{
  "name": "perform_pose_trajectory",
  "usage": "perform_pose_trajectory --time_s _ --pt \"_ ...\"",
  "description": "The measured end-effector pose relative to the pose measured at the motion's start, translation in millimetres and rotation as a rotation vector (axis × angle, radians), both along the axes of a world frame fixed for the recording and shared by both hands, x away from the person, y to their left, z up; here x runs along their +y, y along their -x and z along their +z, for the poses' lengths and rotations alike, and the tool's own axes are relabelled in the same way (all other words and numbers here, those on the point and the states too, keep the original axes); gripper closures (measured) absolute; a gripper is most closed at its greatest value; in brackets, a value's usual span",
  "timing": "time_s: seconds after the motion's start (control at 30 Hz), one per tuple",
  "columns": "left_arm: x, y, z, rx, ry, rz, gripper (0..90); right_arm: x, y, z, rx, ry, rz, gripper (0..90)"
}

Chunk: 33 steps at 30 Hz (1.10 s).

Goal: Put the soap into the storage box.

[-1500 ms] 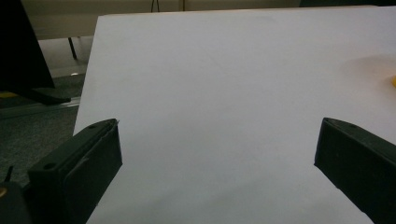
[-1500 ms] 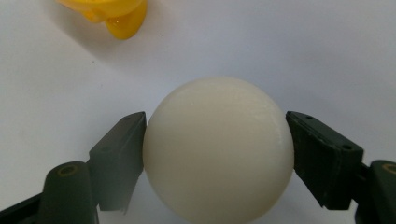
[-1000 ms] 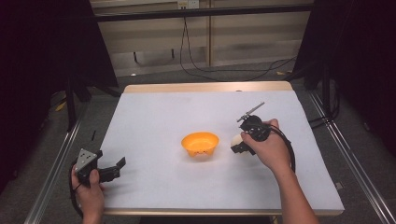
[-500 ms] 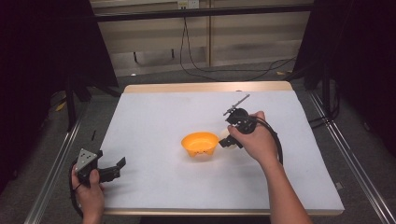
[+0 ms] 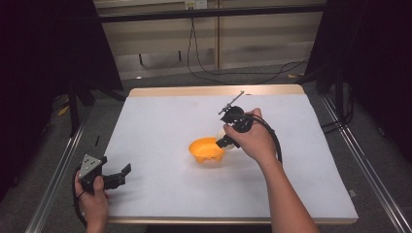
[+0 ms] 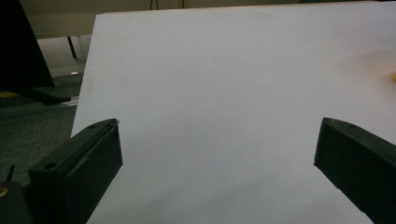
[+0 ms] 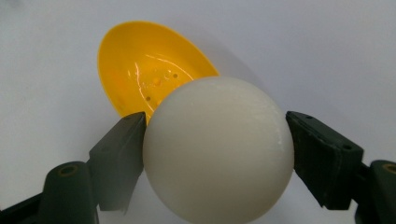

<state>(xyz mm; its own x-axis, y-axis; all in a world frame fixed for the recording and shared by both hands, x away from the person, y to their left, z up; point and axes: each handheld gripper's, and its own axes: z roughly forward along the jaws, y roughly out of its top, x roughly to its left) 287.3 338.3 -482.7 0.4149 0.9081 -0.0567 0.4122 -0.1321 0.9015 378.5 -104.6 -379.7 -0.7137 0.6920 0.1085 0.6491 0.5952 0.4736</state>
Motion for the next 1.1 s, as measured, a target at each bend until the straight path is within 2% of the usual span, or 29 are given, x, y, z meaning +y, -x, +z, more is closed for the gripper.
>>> perform_pose_trajectory --time_s 0.4,0.63,1.1 --pt "0.0 0.0 0.0 0.0 0.0 -0.001 0.8 26.3 -9.6 -5.8 0.004 0.019 0.048 23.3" --pt "0.1 0.0 -0.1 0.001 0.005 -0.001 0.8 40.2 -8.6 -11.8 0.009 0.029 0.085 23.3" --pt "0.5 -0.3 0.0 0.004 0.004 -0.001 0.7 54.2 -7.8 -24.4 0.031 0.051 0.089 23.1"
